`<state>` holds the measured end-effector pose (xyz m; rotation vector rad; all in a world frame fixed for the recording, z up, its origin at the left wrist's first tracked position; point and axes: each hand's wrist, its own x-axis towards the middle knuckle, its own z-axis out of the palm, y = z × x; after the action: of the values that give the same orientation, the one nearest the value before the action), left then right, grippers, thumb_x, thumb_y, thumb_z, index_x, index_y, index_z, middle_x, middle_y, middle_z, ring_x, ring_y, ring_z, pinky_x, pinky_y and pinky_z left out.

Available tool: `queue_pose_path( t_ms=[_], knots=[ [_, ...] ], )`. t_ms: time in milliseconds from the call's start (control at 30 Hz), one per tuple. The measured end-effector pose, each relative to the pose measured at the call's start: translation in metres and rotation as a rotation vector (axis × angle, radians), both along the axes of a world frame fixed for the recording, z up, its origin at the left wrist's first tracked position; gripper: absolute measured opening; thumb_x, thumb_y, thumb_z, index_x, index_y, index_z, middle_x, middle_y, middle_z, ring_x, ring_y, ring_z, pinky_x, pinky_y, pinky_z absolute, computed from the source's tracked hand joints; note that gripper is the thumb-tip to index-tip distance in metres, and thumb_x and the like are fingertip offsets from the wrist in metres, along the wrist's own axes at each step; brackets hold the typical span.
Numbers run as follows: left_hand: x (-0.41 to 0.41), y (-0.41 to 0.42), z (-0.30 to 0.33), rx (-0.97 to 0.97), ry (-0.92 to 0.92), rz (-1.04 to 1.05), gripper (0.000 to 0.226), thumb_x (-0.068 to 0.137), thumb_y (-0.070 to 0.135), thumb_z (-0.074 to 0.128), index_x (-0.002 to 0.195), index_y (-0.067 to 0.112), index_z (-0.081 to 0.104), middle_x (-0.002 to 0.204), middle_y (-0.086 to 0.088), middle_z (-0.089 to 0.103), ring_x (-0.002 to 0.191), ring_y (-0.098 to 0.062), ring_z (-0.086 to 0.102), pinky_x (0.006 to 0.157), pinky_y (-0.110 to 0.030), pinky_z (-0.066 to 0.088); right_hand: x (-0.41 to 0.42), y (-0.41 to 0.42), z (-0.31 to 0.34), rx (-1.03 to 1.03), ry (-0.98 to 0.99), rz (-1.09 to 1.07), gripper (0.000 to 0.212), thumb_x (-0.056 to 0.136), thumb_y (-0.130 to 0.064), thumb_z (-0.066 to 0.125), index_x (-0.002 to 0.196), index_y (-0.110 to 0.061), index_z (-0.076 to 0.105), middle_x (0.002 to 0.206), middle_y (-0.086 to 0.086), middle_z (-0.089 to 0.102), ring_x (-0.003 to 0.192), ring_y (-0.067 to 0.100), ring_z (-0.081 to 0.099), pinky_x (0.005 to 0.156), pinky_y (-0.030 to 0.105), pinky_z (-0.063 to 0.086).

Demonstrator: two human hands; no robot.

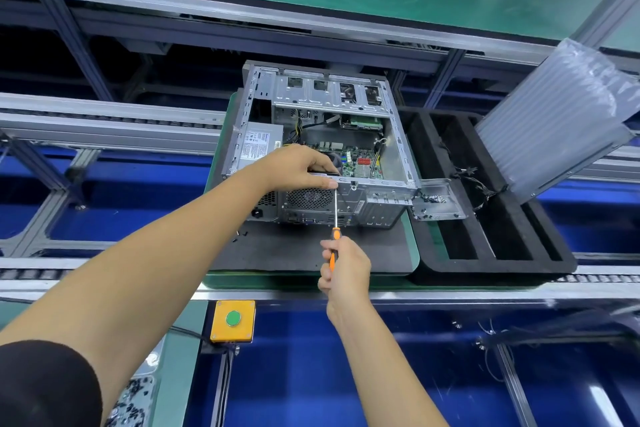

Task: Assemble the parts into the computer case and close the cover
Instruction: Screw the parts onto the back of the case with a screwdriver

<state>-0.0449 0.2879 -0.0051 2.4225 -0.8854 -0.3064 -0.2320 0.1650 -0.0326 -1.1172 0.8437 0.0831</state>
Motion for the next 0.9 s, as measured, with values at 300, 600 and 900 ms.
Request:
queue_pose_path(
  t_ms=[300, 600, 900],
  knots=[
    [0.004, 0.001, -0.001, 0.019, 0.010, -0.019, 0.064, 0.069, 0.085, 0.063, 0.120, 0.047, 0.066, 0.125, 0.022, 0.067, 0.112, -0.001, 0.060, 0.083, -0.024, 0.045, 0.005, 0.004, 0.004, 0.049, 0.076, -0.004, 0.009, 0.093, -0.010, 0.054, 0.086, -0.009, 0.060, 0.066, 0.007, 0.071, 0.040, 0.012, 0.047, 0.036, 0.020, 0.022],
    [0.004, 0.002, -0.003, 0.032, 0.027, -0.029, 0.064, 0.069, 0.080, 0.067, 0.123, 0.046, 0.065, 0.131, 0.017, 0.066, 0.122, -0.010, 0.060, 0.097, -0.036, 0.050, 0.003, 0.007, 0.003, -0.081, 0.035, -0.072, 0.014, 0.093, -0.009, 0.060, 0.081, -0.007, 0.054, 0.062, 0.009, 0.063, 0.039, 0.016, 0.051, 0.038, 0.023, 0.026],
    [0.003, 0.002, 0.000, 0.025, 0.042, -0.030, 0.059, 0.074, 0.069, 0.074, 0.126, 0.042, 0.065, 0.136, 0.012, 0.064, 0.126, -0.012, 0.059, 0.102, -0.038, 0.049, 0.004, 0.009, 0.005, -0.181, 0.013, 0.003, 0.027, 0.101, -0.016, 0.054, 0.074, -0.010, 0.052, 0.055, -0.003, 0.048, 0.039, 0.010, 0.031, 0.039, 0.023, 0.023]
  ],
)
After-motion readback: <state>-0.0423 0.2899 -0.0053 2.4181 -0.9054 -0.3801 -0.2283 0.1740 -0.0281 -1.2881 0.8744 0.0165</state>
